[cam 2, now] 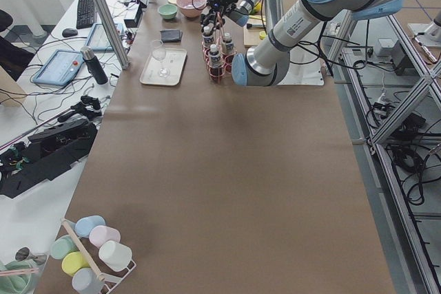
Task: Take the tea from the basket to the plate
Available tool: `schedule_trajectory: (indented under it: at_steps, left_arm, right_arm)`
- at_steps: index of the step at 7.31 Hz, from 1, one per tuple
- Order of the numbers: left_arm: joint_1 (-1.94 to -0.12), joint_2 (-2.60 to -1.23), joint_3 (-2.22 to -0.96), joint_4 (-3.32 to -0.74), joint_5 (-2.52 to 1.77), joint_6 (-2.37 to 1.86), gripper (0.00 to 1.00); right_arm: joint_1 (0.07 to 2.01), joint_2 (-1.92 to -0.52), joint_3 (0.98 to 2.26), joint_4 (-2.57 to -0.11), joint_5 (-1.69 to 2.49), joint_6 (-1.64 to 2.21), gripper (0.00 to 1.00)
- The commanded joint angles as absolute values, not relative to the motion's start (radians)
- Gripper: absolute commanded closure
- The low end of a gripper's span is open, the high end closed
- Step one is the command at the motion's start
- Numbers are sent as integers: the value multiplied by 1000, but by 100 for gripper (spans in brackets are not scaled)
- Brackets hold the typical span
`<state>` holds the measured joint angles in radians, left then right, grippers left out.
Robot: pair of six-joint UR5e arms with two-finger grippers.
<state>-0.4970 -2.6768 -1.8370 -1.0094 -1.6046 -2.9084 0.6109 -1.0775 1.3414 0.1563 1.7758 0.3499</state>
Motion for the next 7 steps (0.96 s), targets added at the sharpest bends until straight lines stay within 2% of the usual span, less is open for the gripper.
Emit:
schedule_trajectory:
  at_steps: [1,5,7]
  left_arm:
    - [-497,-2677,-1836,-1009,-1605,-2908,100]
    - [-497,-2675,-1833,-1009,-1606,-2908,100]
    - [-497,-2672,-1833,-1005,-1608,-2908,100]
  right_arm:
    - [612,-1081,1348,156,1776,353,100]
    - [655,-1081,1426,144,1779,379,100]
    - [701,-1088,1550,42,1793,431,100]
